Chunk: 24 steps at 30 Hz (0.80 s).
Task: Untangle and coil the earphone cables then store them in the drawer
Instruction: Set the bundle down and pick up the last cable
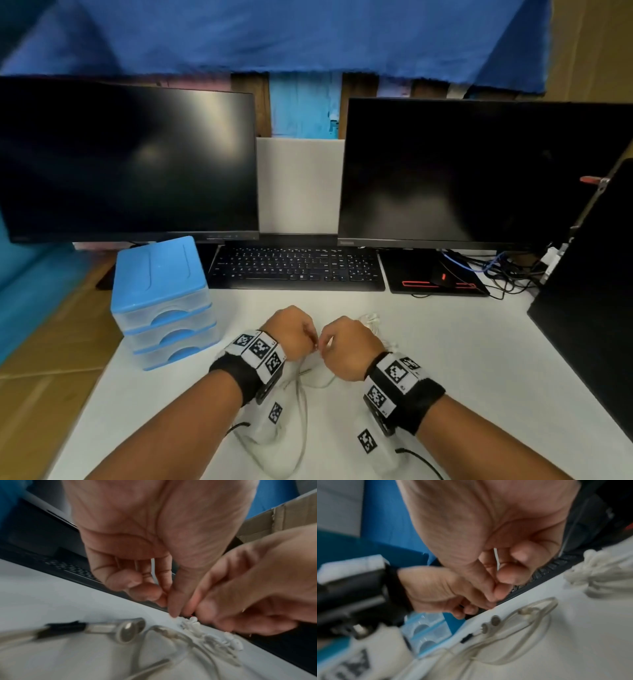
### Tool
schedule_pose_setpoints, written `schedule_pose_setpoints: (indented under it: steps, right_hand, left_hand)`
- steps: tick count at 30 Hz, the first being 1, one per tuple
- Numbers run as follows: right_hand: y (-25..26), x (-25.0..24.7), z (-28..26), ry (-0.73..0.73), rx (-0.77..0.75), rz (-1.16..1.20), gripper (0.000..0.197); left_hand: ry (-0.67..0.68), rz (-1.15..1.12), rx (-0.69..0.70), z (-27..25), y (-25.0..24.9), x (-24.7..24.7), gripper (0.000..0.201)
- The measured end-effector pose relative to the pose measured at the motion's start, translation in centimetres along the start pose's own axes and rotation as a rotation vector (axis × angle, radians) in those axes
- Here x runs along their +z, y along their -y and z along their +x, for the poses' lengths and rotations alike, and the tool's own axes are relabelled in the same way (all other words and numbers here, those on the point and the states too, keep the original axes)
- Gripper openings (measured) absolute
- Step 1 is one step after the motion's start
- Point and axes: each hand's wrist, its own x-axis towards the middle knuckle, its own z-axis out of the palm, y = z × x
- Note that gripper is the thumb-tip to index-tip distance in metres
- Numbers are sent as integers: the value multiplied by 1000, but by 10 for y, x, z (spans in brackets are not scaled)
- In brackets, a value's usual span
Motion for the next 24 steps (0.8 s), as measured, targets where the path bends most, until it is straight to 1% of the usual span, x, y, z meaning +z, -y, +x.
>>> schedule_pose_setpoints:
  steps: [2, 4, 6, 9, 11, 13, 15, 16, 18, 19, 22, 24]
  right_hand:
    - [0, 1, 6, 29, 15, -166, 22]
    - [0, 2, 9, 31, 15, -215, 18]
    - [-3, 4, 11, 9, 14, -220, 15]
    - [-10, 2, 11, 10, 57, -201, 13]
    - [-13, 1, 8, 45, 101, -261, 2]
    - [-13, 6, 6, 99, 119, -308, 10]
    - [-10, 11, 4, 112, 109, -320, 8]
    - [-9, 13, 3, 95, 90, -292, 6]
    - [-6, 12, -1, 13, 26, -177, 14]
    - [-4, 10, -3, -40, -2, -114, 14]
    - [4, -6, -11, -232, -34, 95, 12]
    - [12, -24, -13, -339, -57, 275, 13]
  left_hand:
    - [75, 132, -1, 2, -6, 4, 16]
    - [150, 254, -49, -1, -5, 10, 21]
    - [177, 336, -73, -5, -2, 17, 28]
    - [144, 337, -87, -12, 7, 16, 26]
    - [133, 320, -98, -15, 15, 10, 23]
    - [148, 320, -121, -20, 23, 6, 24]
    - [156, 317, -143, -26, 30, 2, 23]
    - [157, 307, -151, -29, 33, 0, 21]
    - [147, 263, -140, -33, 35, -6, 20]
    - [129, 213, -130, -35, 35, -11, 20]
    - [80, -122, -155, -37, 34, -30, 15]
    - [-8, -280, -177, -36, 35, -44, 12]
